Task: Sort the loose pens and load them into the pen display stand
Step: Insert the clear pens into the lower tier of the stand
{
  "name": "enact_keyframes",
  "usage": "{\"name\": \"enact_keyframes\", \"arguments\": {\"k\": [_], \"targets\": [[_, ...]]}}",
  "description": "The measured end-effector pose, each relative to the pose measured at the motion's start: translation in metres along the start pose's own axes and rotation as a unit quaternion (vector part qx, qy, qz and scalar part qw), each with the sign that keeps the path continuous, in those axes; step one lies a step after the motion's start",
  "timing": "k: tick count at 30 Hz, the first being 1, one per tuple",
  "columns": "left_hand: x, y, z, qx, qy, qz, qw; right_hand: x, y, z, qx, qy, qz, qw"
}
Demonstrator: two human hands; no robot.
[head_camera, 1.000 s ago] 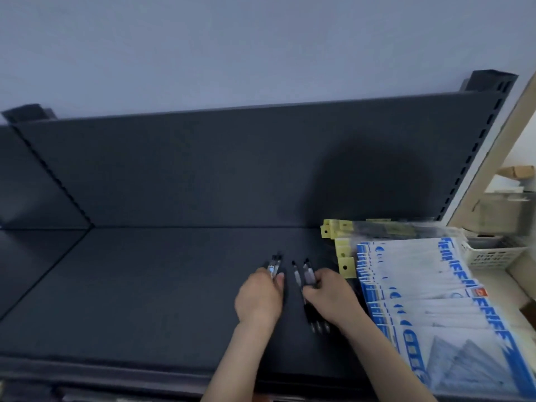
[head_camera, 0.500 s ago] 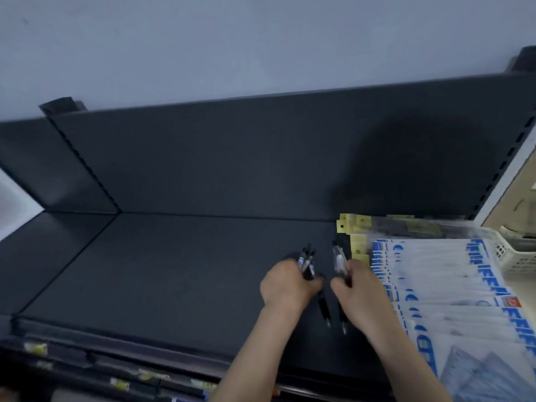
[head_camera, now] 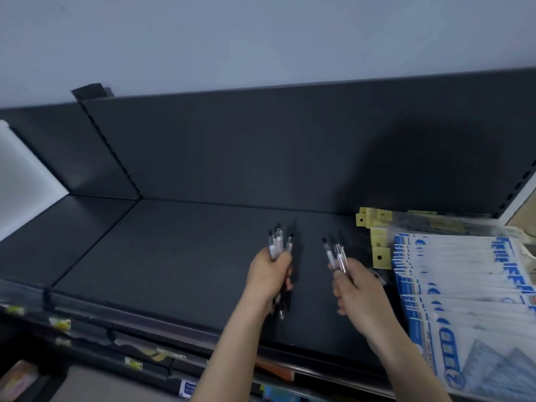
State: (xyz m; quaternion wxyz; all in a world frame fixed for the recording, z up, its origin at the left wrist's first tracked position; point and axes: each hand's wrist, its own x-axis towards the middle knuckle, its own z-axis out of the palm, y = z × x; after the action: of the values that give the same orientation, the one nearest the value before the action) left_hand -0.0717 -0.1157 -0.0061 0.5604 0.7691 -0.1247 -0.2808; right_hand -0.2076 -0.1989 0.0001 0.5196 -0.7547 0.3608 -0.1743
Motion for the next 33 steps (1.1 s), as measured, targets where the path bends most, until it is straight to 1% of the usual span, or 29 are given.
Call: {"name": "enact_keyframes", "arguments": {"k": [2,5,7,10,14,18,22,27,33], "targets": [[-0.011,-0.003,-0.018,-0.083,0.011,0.0,0.996,-0.006,-0.009,0.012,0.033,-0.011,-0.004,0.999],[-0.028,-0.005,-0.053,-0.188,0.027,0.012,0.982,-0.011,-0.026,0.039,0.015,-0.018,-0.032,0.999],[-0.039,-0.009,-0.084,-0.239,0.042,0.014,0.97,-0.016,-0.04,0.064,0.0,-0.03,-0.052,0.998],[-0.054,-0.021,-0.139,-0.255,0.079,0.03,0.963,-0.03,-0.064,0.111,-0.02,-0.055,-0.081,0.995],[-0.076,-0.042,-0.223,-0.286,0.152,0.059,0.944,-0.056,-0.103,0.187,-0.052,-0.105,-0.125,0.985],[-0.099,-0.069,-0.307,-0.263,0.18,0.069,0.945,-0.087,-0.144,0.264,-0.061,-0.159,-0.151,0.974],[-0.12,-0.092,-0.382,-0.261,0.219,0.08,0.937,-0.118,-0.176,0.333,-0.052,-0.2,-0.173,0.963],[-0.14,-0.12,-0.447,-0.272,0.272,0.072,0.92,-0.145,-0.197,0.402,-0.061,-0.249,-0.193,0.947],[-0.132,-0.136,-0.501,-0.295,0.296,0.071,0.906,-0.15,-0.224,0.464,-0.052,-0.298,-0.188,0.934]]}}
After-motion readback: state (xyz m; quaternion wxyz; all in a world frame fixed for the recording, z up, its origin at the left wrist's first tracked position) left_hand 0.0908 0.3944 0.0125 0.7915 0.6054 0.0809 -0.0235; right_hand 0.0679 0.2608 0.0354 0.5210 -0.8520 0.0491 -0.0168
